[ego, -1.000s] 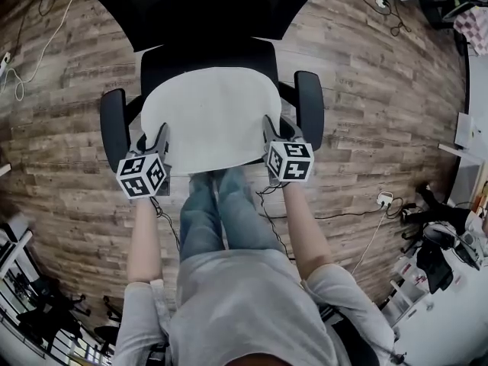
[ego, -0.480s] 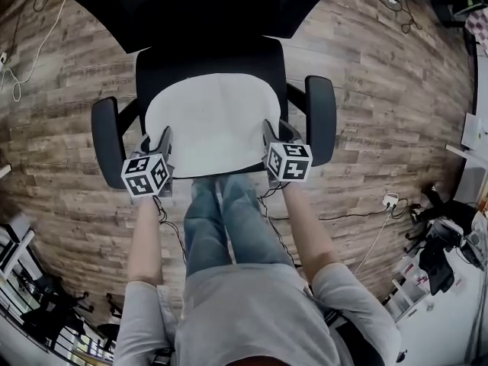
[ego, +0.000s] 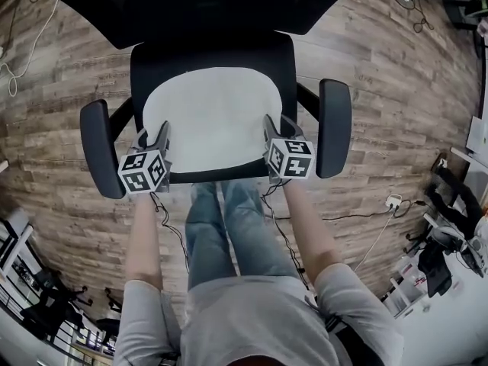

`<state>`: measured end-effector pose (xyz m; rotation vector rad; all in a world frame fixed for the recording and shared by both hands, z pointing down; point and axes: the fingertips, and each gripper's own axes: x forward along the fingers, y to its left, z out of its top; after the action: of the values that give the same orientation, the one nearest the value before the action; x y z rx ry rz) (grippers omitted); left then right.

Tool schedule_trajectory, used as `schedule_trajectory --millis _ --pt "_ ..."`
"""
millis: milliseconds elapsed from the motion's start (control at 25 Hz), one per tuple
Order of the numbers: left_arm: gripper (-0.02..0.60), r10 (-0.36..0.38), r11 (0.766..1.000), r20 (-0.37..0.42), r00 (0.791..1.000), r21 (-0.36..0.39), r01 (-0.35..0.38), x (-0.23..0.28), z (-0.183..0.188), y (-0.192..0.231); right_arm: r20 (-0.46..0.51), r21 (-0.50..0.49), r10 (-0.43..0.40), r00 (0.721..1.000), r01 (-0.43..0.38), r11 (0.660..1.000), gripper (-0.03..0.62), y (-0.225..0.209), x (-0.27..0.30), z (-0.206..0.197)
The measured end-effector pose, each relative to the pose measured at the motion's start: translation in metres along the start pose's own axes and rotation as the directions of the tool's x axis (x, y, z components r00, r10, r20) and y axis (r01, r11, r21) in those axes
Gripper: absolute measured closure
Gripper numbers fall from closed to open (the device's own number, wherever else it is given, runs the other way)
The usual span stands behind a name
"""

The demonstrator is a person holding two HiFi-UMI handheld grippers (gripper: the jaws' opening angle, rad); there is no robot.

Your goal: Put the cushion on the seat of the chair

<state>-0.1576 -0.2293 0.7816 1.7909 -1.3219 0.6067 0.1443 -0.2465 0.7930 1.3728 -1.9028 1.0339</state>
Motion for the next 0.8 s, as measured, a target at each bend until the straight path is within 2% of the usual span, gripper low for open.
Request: schedule_trajectory --millis 360,520,720,800 --pt "0.460 0.017 0.999 -0.035 0.999 0.032 -0.016 0.014 -0.007 0.009 -0.029 -0.022 0.010 1.000 -0.011 1.000 0.493 -0.005 0.014 -0.006" --pt "0.442 0.041 0.998 -0.047 0.998 0.046 -0.039 0.018 -0.009 0.016 -0.039 -0.036 0.001 0.999 -0.003 0.999 0.490 -0.006 0.020 -0.008" --pt "0.389 0.089 0.996 -0.038 0.995 0.004 -0.089 0.018 -0.010 0.024 -0.040 -0.045 -0.010 0.999 0.009 0.999 0.485 -0.008 0.021 -0.009" --pt "0.374 0.102 0.995 -0.030 0.994 0.009 -0.101 0.017 -0.012 0.027 -0.033 -0.051 -0.018 0.999 0.016 0.999 0.480 -0.008 0.021 -0.009"
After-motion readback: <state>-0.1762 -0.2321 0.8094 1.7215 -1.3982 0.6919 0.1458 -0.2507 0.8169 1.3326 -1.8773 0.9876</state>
